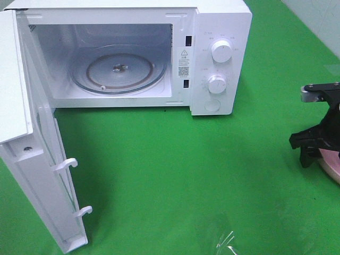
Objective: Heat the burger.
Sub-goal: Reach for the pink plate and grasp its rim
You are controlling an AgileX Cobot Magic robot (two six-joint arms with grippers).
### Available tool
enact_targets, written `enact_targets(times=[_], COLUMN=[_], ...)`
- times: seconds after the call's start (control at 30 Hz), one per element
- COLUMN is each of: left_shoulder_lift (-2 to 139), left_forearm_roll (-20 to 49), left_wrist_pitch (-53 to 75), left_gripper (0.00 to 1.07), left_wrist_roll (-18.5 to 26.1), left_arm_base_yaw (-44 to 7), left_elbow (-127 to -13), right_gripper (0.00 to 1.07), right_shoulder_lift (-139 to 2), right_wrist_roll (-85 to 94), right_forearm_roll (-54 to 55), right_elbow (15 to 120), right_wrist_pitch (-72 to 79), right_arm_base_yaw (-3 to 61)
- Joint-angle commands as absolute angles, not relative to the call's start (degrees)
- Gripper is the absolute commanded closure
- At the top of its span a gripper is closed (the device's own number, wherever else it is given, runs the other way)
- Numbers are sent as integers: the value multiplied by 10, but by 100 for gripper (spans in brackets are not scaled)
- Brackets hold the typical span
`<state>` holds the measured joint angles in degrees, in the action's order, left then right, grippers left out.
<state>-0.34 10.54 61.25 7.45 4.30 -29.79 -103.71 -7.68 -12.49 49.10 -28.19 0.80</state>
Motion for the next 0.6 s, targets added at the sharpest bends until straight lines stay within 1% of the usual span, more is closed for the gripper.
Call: enact_targets(times=[0.03,0.43,0.5,0.53,0.6], left_shoulder_lift=[-7,-7,-7,-7,-7], left_forearm_roll=[106,106,106,106,106], left_wrist_pitch=[614,614,614,614,614], left_gripper=[7,7,7,7,7], left_wrist_roll=[72,72,72,72,72], left_arm_base_yaw=[42,42,42,42,42], left_elbow=[-297,-297,-297,-297,-297], right_gripper=[31,32,33,37,39], right_shoulder_lift=[-1047,-1069,-1069,-1069,-1069], right_wrist_roll=[-72,-82,-82,-82,-82], right_forearm_roll=[-123,-127,-127,-127,-127], right_elbow=[493,493,493,493,493], right_wrist_pitch=[-272,-266,-266,-267,-268], right_arm_base_yaw=[6,6,6,6,6])
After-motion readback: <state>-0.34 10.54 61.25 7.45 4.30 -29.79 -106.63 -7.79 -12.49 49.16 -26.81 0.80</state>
